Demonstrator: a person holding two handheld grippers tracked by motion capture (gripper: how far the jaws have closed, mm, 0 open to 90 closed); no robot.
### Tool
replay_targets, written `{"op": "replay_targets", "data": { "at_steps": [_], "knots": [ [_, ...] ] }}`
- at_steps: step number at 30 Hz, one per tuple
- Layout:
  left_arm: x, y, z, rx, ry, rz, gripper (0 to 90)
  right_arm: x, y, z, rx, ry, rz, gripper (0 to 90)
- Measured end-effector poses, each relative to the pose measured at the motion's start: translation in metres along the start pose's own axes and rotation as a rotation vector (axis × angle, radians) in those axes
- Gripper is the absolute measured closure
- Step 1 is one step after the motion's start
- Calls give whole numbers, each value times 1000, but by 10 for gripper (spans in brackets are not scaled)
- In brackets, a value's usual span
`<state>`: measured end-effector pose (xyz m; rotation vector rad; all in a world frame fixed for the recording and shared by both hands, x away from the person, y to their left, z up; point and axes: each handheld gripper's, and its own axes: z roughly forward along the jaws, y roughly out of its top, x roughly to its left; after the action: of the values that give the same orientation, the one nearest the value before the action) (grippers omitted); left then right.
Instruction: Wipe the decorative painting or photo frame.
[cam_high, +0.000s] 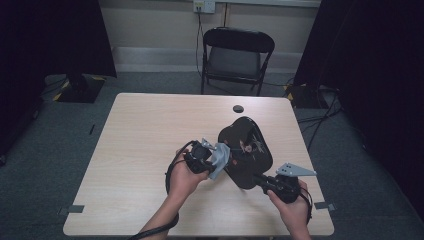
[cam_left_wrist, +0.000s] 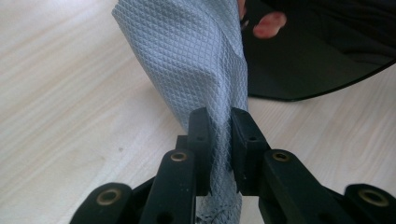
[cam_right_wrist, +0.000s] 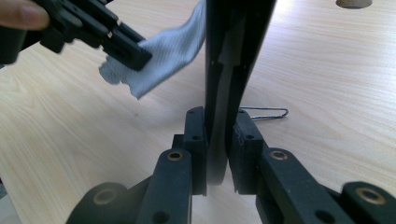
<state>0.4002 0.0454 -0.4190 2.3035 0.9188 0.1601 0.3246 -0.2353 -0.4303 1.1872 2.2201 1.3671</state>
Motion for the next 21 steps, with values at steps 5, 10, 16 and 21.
{"op": "replay_targets", "data": {
  "at_steps": [5,10,16,21],
  "knots": [
    [2,-9,14,28,0,-11,798,0,0,0,-1,1,-1,795],
    [1,-16,25,52,-13,-21,798,0,0,0,-1,0,-2,795],
    [-1,-22,31,74,-28,-26,798,0,0,0,-2,-1,-2,795],
    [-3,-26,35,99,-35,-21,798,0,0,1,-3,0,-1,795]
  ]
}}
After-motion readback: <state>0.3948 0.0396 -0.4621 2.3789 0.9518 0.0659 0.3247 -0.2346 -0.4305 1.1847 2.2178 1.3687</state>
